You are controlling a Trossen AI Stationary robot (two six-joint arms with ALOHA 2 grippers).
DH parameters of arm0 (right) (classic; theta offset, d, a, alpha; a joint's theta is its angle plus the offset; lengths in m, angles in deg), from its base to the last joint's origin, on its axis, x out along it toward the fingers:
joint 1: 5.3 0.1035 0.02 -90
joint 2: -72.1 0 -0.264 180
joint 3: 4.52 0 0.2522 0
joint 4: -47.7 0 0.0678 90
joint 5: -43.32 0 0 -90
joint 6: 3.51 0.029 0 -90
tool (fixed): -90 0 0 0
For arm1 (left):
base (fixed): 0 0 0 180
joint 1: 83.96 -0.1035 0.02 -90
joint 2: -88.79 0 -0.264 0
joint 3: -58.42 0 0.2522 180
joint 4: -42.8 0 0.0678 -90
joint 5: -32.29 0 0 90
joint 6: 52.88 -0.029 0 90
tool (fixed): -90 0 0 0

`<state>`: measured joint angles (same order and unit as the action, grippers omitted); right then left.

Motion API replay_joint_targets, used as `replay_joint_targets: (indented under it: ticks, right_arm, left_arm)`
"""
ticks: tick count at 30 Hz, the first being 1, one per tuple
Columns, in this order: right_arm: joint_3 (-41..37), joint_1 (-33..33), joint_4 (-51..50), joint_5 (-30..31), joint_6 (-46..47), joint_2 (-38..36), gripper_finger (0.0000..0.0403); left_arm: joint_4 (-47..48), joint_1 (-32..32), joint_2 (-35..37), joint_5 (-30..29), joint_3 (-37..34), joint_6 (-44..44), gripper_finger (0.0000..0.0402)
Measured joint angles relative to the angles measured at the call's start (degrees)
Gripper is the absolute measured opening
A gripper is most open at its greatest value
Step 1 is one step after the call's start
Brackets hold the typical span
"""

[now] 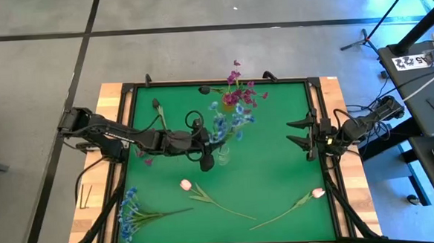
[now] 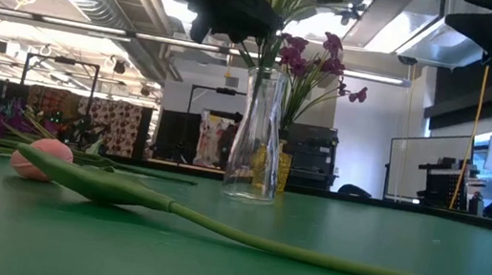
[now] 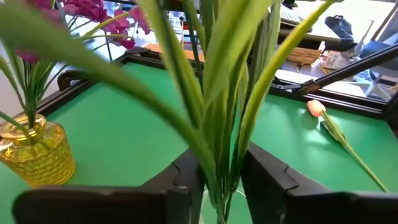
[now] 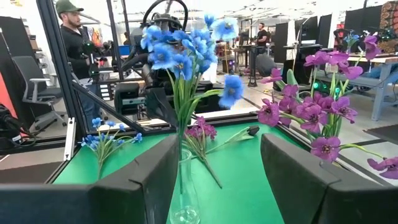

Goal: Sort flowers into vase by color
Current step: Put the top blue flowers into the transparent vase

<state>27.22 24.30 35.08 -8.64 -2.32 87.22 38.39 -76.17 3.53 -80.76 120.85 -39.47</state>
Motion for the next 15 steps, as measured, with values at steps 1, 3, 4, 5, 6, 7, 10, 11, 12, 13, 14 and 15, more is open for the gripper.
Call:
replay_joint_targets:
  ticks: [1, 3, 4, 5, 6, 7, 10, 11, 12, 13, 14, 15]
  right_arm:
    - [0.00, 0.00, 0.00, 0.00, 0.00, 0.00, 0.0227]
    - [0.00, 0.00, 0.00, -0.02, 0.00, 0.00, 0.0227]
    - [0.00, 0.00, 0.00, -0.02, 0.00, 0.00, 0.0227]
    - [0.00, 0.00, 0.00, -0.03, 0.00, 0.00, 0.0227]
    - [0.00, 0.00, 0.00, -0.02, 0.00, 0.00, 0.0227]
    - [0.00, 0.00, 0.00, -0.02, 0.00, 0.00, 0.0227]
    - [0.00, 0.00, 0.00, -0.04, 0.00, 0.00, 0.0227]
    - [0.00, 0.00, 0.00, -0.04, 0.01, 0.00, 0.0227]
    - [0.00, 0.00, 0.00, -0.04, 0.00, 0.00, 0.0227]
    - [0.00, 0.00, 0.00, -0.04, 0.00, 0.00, 0.0227]
    - [0.00, 0.00, 0.01, -0.04, 0.00, 0.00, 0.0227]
    - [0.00, 0.00, 0.00, -0.04, 0.00, 0.00, 0.0227]
  left_arm:
    - [0.00, 0.09, 0.00, 0.00, 0.00, 0.00, 0.0098]
    - [0.02, 0.24, 0.00, -0.01, 0.00, -0.02, 0.0108]
    - [0.02, 0.36, 0.00, 0.00, 0.00, -0.02, 0.0112]
    - [0.02, 0.52, 0.00, 0.05, 0.00, -0.02, 0.0116]
    - [0.02, 0.60, 0.00, 0.31, 0.00, -0.02, 0.0120]
    - [0.03, 0.70, 0.00, 1.02, 0.00, -0.02, 0.0125]
    - [0.11, 1.07, 0.00, 2.47, 0.00, -0.02, 0.0136]
    - [0.11, 1.22, 0.00, 2.62, 0.00, -0.02, 0.0140]
    - [0.11, 1.32, 0.00, 2.64, 0.00, -0.04, 0.0144]
    - [0.11, 1.37, 0.00, 2.65, 0.00, -0.14, 0.0147]
    - [0.11, 1.44, 0.00, 2.64, 0.00, -0.30, 0.0150]
    - [0.12, 1.43, -0.02, 2.64, 0.00, -0.34, 0.0152]
